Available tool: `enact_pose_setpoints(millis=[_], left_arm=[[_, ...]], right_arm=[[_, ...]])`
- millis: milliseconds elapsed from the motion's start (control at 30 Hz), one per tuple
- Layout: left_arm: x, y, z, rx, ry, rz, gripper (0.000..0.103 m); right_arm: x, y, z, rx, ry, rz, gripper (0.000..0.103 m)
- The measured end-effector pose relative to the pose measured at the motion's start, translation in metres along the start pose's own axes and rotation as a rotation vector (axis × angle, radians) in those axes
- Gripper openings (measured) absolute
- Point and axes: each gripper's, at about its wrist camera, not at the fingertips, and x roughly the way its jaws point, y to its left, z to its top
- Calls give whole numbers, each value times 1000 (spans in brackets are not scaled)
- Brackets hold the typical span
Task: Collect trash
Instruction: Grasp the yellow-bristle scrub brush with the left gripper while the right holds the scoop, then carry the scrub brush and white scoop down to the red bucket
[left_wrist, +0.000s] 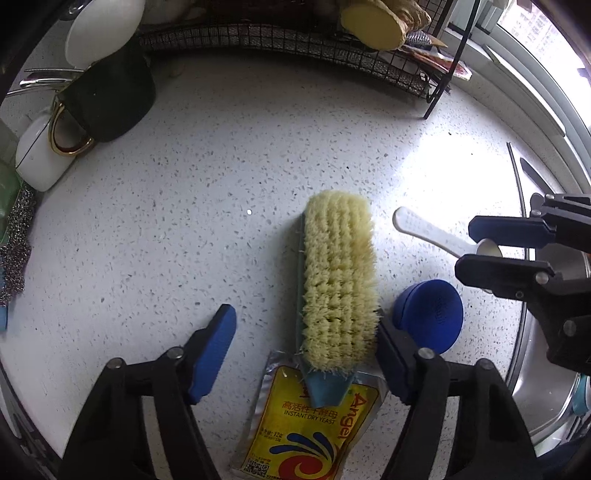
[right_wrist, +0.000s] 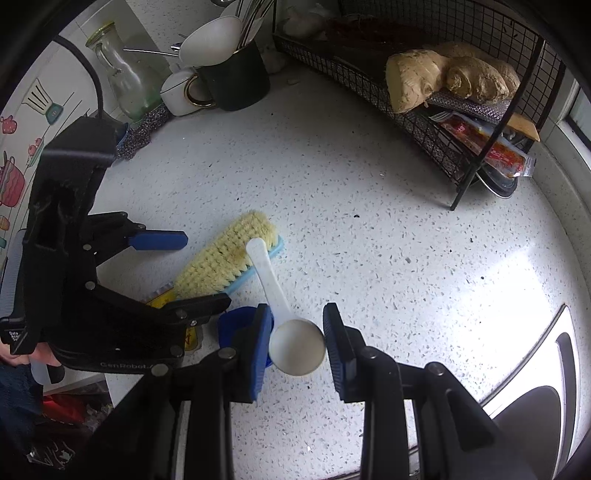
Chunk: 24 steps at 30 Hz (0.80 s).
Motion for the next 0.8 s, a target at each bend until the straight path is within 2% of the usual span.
enact_pose_setpoints(millis=[33, 100, 167, 533, 800], left_arm=[[-1, 0, 1, 1, -3, 2, 47], [-3, 0, 4, 13, -7, 12, 36], [-5, -1, 3, 22, -17, 38, 36], [-62, -1, -34, -2, -105, 34, 36], [-106, -1, -80, -19, -152, 37, 36]], right_arm=[[0, 1, 1, 2, -1, 1, 27], [-3, 3, 3, 0, -10, 4, 27], [-8, 6, 5, -13, -22, 4, 27], [-44, 22, -7, -33, -68, -23, 27], [-82, 58, -27, -85, -116, -28, 27]])
